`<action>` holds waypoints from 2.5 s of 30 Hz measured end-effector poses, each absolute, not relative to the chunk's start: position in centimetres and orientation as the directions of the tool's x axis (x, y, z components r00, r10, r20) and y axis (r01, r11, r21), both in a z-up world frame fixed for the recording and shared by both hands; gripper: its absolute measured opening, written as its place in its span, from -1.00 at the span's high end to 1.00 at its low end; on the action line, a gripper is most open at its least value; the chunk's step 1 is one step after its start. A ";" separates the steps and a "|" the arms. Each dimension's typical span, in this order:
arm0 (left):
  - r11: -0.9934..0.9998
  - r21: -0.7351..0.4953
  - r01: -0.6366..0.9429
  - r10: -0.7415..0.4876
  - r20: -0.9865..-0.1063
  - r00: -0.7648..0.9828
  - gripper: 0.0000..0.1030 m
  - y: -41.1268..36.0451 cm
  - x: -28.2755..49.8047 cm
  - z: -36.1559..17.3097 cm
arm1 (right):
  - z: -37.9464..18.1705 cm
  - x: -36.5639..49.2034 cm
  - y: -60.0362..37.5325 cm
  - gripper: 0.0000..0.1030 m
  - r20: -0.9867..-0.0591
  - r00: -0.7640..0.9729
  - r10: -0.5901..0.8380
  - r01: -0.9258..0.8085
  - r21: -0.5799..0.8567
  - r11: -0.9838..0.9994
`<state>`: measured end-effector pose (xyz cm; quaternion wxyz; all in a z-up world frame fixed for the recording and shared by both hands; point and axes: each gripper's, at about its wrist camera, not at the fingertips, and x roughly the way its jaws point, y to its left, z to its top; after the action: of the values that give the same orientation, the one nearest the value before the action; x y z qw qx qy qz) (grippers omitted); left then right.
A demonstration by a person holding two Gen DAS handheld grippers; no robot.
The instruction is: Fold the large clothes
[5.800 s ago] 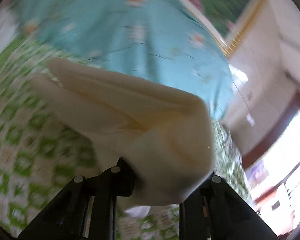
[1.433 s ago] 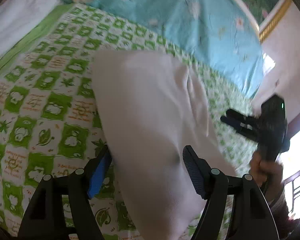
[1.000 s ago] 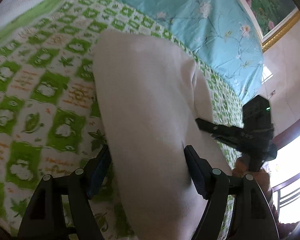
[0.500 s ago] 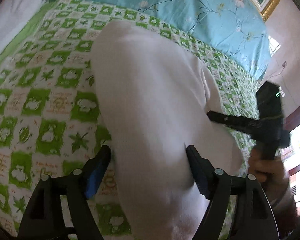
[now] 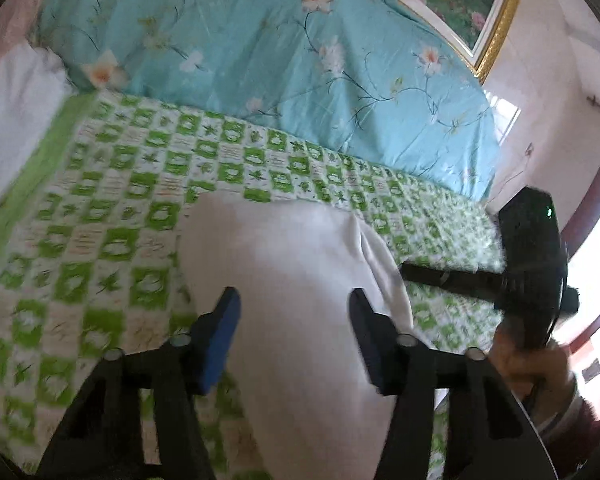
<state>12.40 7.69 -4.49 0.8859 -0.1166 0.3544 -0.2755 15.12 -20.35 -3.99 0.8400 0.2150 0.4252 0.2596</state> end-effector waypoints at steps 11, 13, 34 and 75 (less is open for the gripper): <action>0.814 -0.336 0.473 -0.552 -0.701 0.451 0.49 3.2 20.1 -10.4 | -11.5 19.6 -21.7 1.00 -0.668 0.464 0.582 -0.103 0.612 0.784; 0.831 -0.266 0.488 -0.509 -0.716 0.478 0.49 1.9 20.0 -10.6 | -11.6 19.6 -22.4 1.00 -0.670 0.475 0.570 -0.091 0.607 0.789; 0.756 -0.422 0.499 -0.635 -0.658 0.405 0.64 5.5 4.7 -10.3 | -10.0 8.0 -21.3 0.90 -0.756 0.445 0.481 -0.214 0.432 0.876; 0.878 -0.419 0.229 -0.474 -0.706 0.527 -0.27 9.7 7.8 -10.8 | -11.5 13.9 -24.8 0.17 -0.762 0.508 0.402 -0.034 0.448 0.893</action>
<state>7.77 9.69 -10.83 0.8626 -0.1387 0.4418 -0.2039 13.91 -24.80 -11.52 0.8468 0.1916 0.4792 0.1288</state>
